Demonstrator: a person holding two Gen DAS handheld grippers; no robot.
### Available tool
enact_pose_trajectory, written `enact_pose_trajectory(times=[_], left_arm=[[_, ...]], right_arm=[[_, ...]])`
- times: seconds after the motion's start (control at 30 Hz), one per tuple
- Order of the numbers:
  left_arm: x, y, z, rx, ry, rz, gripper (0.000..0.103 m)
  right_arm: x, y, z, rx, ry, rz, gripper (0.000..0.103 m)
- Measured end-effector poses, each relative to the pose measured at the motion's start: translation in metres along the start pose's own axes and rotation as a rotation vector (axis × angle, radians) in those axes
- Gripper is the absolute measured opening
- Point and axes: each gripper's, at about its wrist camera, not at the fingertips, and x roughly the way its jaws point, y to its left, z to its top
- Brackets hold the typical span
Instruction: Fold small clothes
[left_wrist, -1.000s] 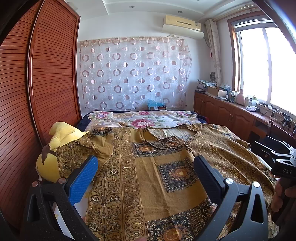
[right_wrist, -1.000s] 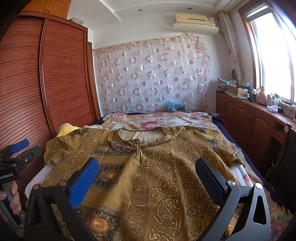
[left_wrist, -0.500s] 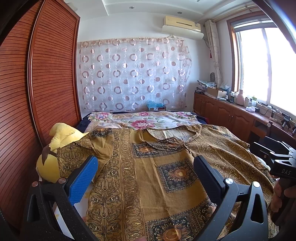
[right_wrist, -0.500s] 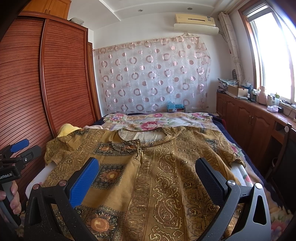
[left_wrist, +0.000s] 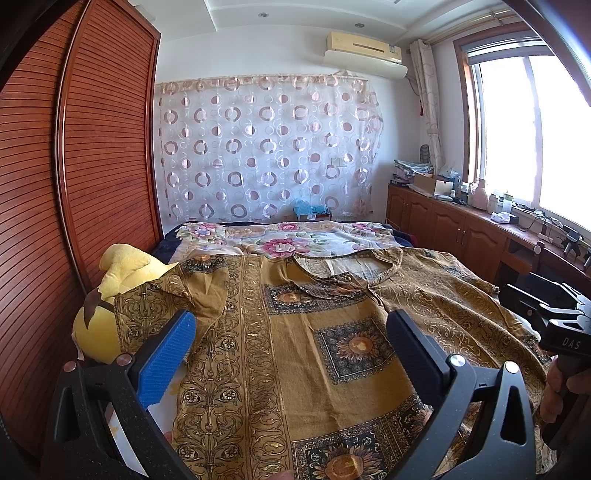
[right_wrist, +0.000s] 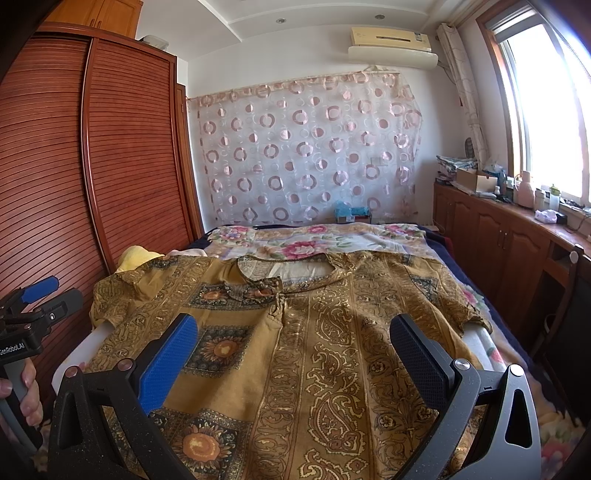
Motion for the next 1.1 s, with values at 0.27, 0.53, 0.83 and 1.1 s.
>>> enact_pose_trajectory(times=[0.27,0.53,0.83,1.1], left_arm=[[0.004,0.023,0.001,-0.027,0.037,0.03,0.103],[0.022,0.052,-0.012,-0.058,0.08,0.062,0.103],[0.038,0.084,-0.026,-0.067,0.124,0.089,0.103],[0.064,0.121,-0.032,-0.049,0.187,0.144,0.103]], right_arm=[[0.017,0.003,-0.005,-0.021,0.047,0.025,0.103],[0.038,0.007,-0.007,-0.052,0.108,0.049,0.103],[0.064,0.016,-0.005,-0.095,0.163,0.096,0.103],[0.077,0.018,-0.002,-0.113,0.179,0.133,0.102]])
